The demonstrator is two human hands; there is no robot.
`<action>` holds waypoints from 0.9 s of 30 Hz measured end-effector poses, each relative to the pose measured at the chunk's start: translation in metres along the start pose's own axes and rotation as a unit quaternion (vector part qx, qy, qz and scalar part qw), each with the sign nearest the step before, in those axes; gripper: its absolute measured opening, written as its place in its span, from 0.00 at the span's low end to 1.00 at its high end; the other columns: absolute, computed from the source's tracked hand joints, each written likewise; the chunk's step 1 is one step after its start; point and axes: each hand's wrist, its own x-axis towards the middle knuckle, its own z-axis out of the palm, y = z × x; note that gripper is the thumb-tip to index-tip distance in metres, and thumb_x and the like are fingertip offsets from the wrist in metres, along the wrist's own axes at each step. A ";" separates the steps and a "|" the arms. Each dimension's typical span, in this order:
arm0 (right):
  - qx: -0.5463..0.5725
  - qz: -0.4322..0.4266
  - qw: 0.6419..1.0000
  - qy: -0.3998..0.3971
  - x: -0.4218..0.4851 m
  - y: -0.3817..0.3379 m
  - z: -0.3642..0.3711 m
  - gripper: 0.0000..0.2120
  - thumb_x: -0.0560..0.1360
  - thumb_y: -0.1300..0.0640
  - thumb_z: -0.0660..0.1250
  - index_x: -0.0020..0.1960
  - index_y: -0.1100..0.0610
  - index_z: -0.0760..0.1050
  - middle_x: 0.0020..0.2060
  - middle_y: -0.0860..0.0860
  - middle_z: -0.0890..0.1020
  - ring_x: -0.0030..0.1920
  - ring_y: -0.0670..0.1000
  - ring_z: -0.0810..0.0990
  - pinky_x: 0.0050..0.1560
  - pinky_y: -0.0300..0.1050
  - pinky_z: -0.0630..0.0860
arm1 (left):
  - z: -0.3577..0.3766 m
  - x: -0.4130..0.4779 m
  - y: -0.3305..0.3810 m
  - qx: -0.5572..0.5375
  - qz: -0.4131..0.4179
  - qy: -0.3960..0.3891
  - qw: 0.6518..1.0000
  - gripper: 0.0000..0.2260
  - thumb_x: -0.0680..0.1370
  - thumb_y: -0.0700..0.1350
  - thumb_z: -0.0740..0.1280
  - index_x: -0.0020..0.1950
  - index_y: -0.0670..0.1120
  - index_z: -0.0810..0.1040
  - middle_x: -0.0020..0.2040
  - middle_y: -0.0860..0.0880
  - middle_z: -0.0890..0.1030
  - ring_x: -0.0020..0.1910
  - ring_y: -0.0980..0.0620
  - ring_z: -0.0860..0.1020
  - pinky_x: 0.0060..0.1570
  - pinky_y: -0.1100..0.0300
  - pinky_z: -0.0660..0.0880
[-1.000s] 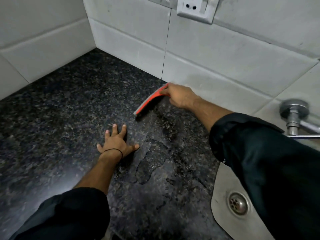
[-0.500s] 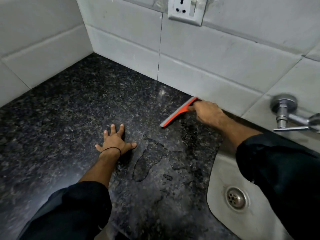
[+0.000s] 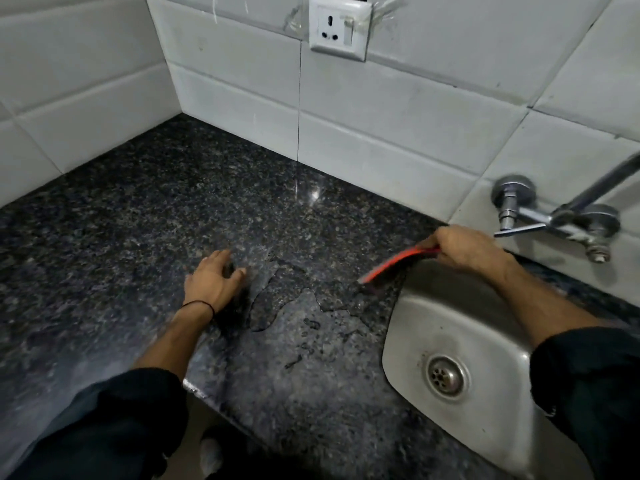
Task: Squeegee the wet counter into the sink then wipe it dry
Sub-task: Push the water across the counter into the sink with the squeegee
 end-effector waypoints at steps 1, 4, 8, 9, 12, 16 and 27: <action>0.029 -0.014 0.999 0.011 0.006 -0.009 0.000 0.22 0.70 0.51 0.65 0.57 0.28 0.74 0.50 0.48 0.86 0.48 0.54 0.85 0.48 0.49 0.81 | 0.002 -0.010 -0.003 -0.017 0.009 0.019 1.000 0.27 0.78 0.56 0.66 0.75 0.50 0.67 0.75 0.45 0.68 0.72 0.42 0.68 0.70 0.40 0.66; 0.079 -0.086 0.993 0.036 0.023 -0.060 -0.003 0.31 0.65 0.56 0.60 0.60 0.25 0.70 0.50 0.47 0.86 0.48 0.53 0.85 0.48 0.48 0.81 | 0.005 -0.049 -0.015 -0.053 0.000 0.063 0.997 0.25 0.77 0.52 0.68 0.72 0.47 0.71 0.71 0.43 0.73 0.69 0.40 0.72 0.67 0.39 0.68; 0.087 -0.181 0.978 0.046 0.031 -0.158 -0.011 0.30 0.67 0.57 0.60 0.63 0.30 0.73 0.54 0.50 0.85 0.53 0.56 0.84 0.51 0.52 0.81 | 0.005 -0.103 -0.034 -0.013 -0.046 0.124 0.991 0.25 0.77 0.50 0.68 0.73 0.46 0.69 0.76 0.44 0.67 0.76 0.42 0.63 0.72 0.37 0.58; 0.084 -0.204 0.974 0.047 0.032 -0.181 -0.012 0.29 0.68 0.58 0.60 0.63 0.33 0.74 0.55 0.50 0.84 0.54 0.57 0.83 0.51 0.52 0.81 | 0.004 -0.114 -0.040 0.011 -0.063 0.128 0.990 0.27 0.77 0.51 0.68 0.74 0.47 0.68 0.77 0.45 0.64 0.77 0.43 0.60 0.73 0.36 0.56; 0.056 -0.270 0.960 0.051 0.036 -0.242 -0.015 0.25 0.73 0.59 0.61 0.64 0.36 0.76 0.58 0.52 0.82 0.56 0.59 0.82 0.53 0.53 0.78 | 0.002 -0.137 -0.062 0.058 -0.133 0.078 0.986 0.39 0.73 0.61 0.69 0.78 0.48 0.58 0.80 0.45 0.54 0.79 0.44 0.52 0.73 0.36 0.51; 0.025 -0.321 0.946 0.036 0.035 -0.305 -0.012 0.22 0.75 0.61 0.61 0.63 0.41 0.78 0.56 0.54 0.82 0.55 0.61 0.81 0.53 0.52 0.77 | 0.007 -0.151 -0.081 0.047 -0.176 0.002 0.983 0.53 0.68 0.72 0.66 0.81 0.45 0.43 0.81 0.48 0.41 0.80 0.48 0.43 0.75 0.39 0.48; -0.104 -0.350 0.931 0.006 0.002 -0.270 0.000 0.18 0.76 0.55 0.63 0.64 0.47 0.78 0.58 0.54 0.82 0.57 0.59 0.81 0.53 0.48 0.76 | 0.004 -0.153 -0.088 0.024 -0.171 -0.006 0.985 0.58 0.65 0.68 0.72 0.81 0.47 0.41 0.81 0.50 0.38 0.80 0.51 0.40 0.75 0.41 0.44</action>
